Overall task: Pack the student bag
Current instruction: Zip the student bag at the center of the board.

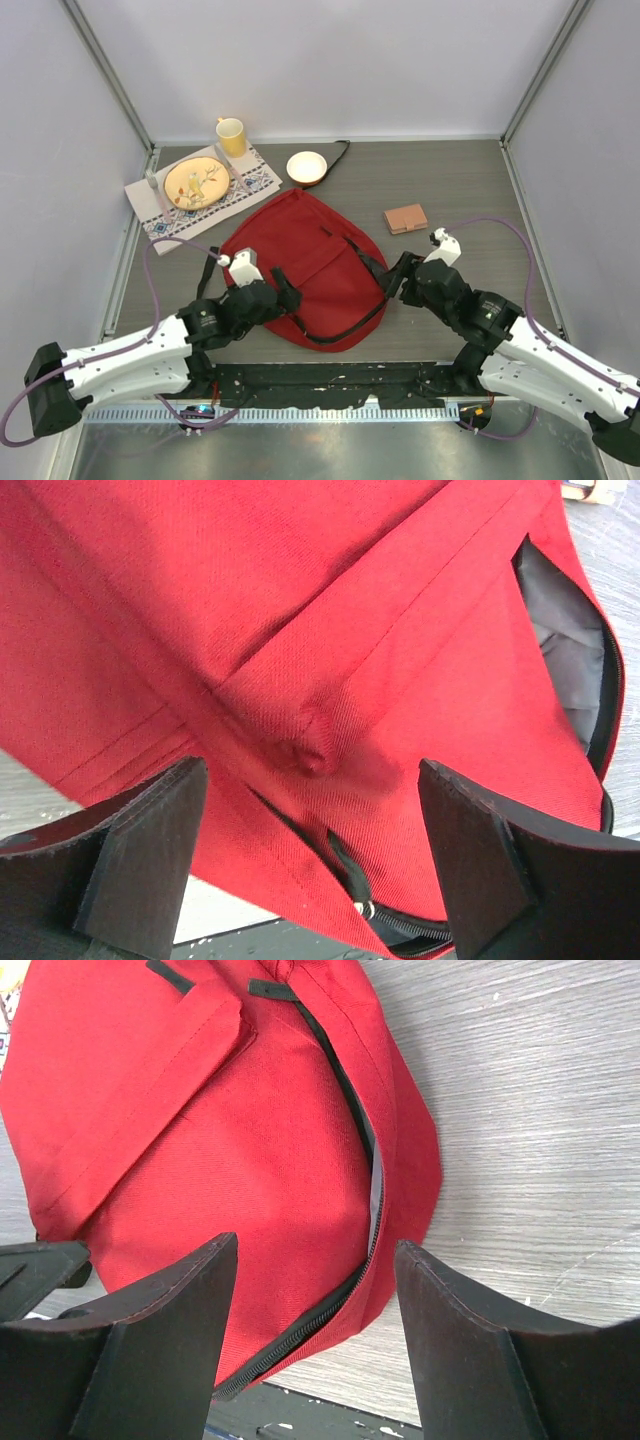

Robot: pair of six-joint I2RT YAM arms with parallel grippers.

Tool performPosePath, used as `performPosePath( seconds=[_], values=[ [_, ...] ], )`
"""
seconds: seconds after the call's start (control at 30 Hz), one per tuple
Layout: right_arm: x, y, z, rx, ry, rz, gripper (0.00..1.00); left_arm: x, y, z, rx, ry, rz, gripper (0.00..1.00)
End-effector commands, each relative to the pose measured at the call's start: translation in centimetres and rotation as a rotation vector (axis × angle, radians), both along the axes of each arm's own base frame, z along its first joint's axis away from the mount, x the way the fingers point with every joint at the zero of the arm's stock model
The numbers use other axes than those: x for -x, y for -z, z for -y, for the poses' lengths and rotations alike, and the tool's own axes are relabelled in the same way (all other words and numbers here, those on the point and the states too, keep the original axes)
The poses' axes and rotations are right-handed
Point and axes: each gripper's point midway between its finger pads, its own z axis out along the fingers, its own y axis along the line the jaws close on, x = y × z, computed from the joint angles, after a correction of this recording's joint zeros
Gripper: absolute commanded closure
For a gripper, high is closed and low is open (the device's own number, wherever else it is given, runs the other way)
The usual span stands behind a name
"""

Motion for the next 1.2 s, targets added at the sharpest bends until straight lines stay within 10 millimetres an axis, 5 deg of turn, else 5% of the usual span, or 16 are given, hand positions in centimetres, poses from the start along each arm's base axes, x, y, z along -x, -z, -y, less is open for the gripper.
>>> performPosePath(
  seconds=[0.0,0.23,0.47,0.7,0.73,0.87,0.97,1.07,1.17],
  values=[
    [0.0,-0.1,0.8,0.005,0.041,0.001,0.31,-1.7,-0.8,1.6,0.078,-0.006,0.04,0.15],
    [1.8,1.5,1.9,-0.037,0.055,-0.056,0.3,-1.7,0.5,2.9,0.07,0.03,-0.013,0.4],
    [2.6,3.5,1.3,-0.121,0.061,-0.101,0.3,-1.8,0.4,4.0,0.098,0.061,-0.011,0.84],
    [-0.1,1.2,-2.0,-0.146,0.009,-0.046,0.33,-2.5,-1.1,7.2,0.122,0.137,-0.014,0.93],
    [-0.4,2.0,-2.2,-0.102,-0.003,-0.066,0.34,-2.4,-1.2,7.6,0.127,0.149,-0.019,0.94],
    [-2.4,1.6,-1.2,-0.031,0.019,-0.068,0.49,-2.9,-2.6,9.5,0.19,0.18,0.004,0.96],
    [-4.0,-1.0,1.8,0.016,0.091,0.006,0.49,-3.0,-2.8,10.5,0.208,0.198,-0.002,0.98],
    [-4.2,-5.2,4.4,0.073,0.132,0.124,0.36,-3.1,-2.9,11.0,0.215,0.205,-0.01,1.0],
    [-2.8,-9.3,1.3,-0.06,-0.059,0.21,0.36,-3.0,-3.0,11.1,0.235,0.205,-0.01,1.0]
  ],
)
